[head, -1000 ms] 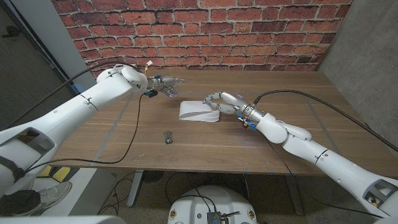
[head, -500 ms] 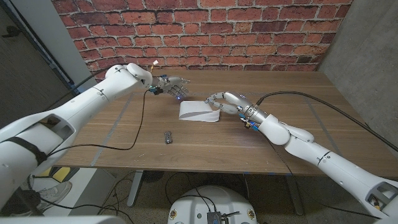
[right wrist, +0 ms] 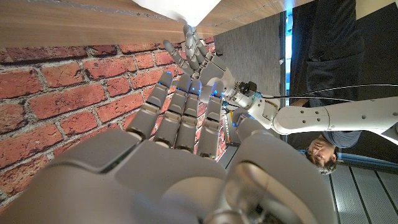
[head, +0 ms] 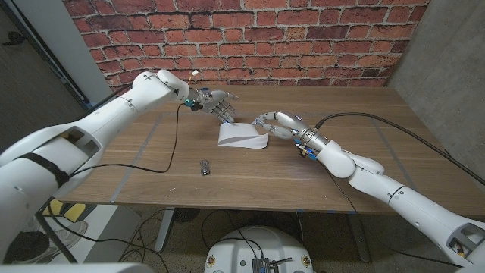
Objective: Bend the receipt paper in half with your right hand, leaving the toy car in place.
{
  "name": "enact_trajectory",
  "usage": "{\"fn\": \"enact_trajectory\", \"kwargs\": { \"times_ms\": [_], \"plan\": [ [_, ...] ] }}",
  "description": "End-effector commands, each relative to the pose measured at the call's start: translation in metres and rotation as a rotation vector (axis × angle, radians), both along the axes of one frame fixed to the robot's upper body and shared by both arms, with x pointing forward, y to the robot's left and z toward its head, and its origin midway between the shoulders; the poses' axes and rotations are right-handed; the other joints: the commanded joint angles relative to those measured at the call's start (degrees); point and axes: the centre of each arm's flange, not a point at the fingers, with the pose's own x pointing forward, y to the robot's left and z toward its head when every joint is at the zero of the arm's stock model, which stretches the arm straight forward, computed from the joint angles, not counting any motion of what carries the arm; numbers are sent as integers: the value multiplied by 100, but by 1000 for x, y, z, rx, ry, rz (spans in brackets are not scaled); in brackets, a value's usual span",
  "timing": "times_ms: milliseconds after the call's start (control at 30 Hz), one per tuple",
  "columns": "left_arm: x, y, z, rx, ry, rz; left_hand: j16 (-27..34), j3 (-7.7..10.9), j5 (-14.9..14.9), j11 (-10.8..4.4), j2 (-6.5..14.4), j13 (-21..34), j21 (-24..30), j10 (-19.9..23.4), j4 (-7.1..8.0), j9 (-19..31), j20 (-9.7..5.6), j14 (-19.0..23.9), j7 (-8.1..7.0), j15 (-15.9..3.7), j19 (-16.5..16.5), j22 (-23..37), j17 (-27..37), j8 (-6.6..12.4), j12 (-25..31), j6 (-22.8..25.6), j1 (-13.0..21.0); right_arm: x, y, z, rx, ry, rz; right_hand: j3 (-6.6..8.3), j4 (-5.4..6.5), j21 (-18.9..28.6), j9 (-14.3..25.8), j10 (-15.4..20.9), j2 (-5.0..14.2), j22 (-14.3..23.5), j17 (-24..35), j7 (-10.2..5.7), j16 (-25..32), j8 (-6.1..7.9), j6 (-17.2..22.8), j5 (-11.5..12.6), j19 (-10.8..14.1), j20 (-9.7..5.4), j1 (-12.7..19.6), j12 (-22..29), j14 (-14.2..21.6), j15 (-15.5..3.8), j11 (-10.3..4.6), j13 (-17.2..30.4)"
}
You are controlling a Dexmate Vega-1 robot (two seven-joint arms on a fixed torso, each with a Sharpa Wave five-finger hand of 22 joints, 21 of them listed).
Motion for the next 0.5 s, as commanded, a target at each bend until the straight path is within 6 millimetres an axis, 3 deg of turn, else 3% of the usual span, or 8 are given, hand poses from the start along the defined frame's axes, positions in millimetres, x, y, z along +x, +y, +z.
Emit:
{"fn": "enact_trajectory", "kwargs": {
  "times_ms": [33, 167, 233, 300, 500],
  "plan": [
    [-8, -12, 10, -15, 23, -93, 5, 58, 34, -18, -20, 12, 82, 137, 2, 15, -118, 169, 189, -28, 281, -2, 12, -12, -28, -34, -47, -1, -5, -1, 22, 3, 8, 12, 51, 21, 19, 21, 8, 13, 30, 13, 14, -36, 38, -1, 50, 6, -41, 0, 26, 20, 17, 7],
    [-9, -18, 10, -33, 43, -141, -7, 67, 32, -40, -58, 12, 93, 168, -4, 15, -197, 229, 166, -41, 413, -11, 9, -10, -44, -50, -65, -2, -8, -3, 25, 6, 6, 13, 56, 21, 19, 22, 12, 13, 33, 15, 14, -40, 36, -1, 50, 9, -45, -3, 26, 23, 21, 7],
    [-9, -21, 10, -16, 51, -152, -48, 79, 32, 24, -78, 15, 60, 95, -6, 16, -197, 201, 84, 2, 416, -18, 9, -17, -97, -95, -81, -3, -10, -4, 31, 6, 6, 12, 58, 22, 19, 19, 12, 13, 35, 11, 16, -44, 30, -1, 51, 4, -47, -6, 30, 23, 28, 7],
    [-10, -25, 9, 7, 56, -152, -117, 97, 29, 93, -94, 22, -10, -86, -5, 19, -113, 122, 17, 65, 360, -20, 13, -20, -201, -153, -108, -5, -12, -5, 34, 5, 6, 13, 60, 23, 19, 19, 12, 13, 35, 11, 15, -48, 25, -1, 55, 8, -49, -7, 31, 24, 31, 8],
    [-9, -37, 6, 127, 65, -112, -218, 99, 17, 36, -160, 108, -257, -762, 22, 27, 62, -42, -262, 83, 38, 9, 56, -19, -470, -349, -255, -10, -16, -5, 43, 0, 8, 17, 61, 26, 20, 27, 9, 14, 36, 6, 16, -52, 30, 1, 64, 12, -52, -12, 44, 30, -9, 8]
  ]
}}
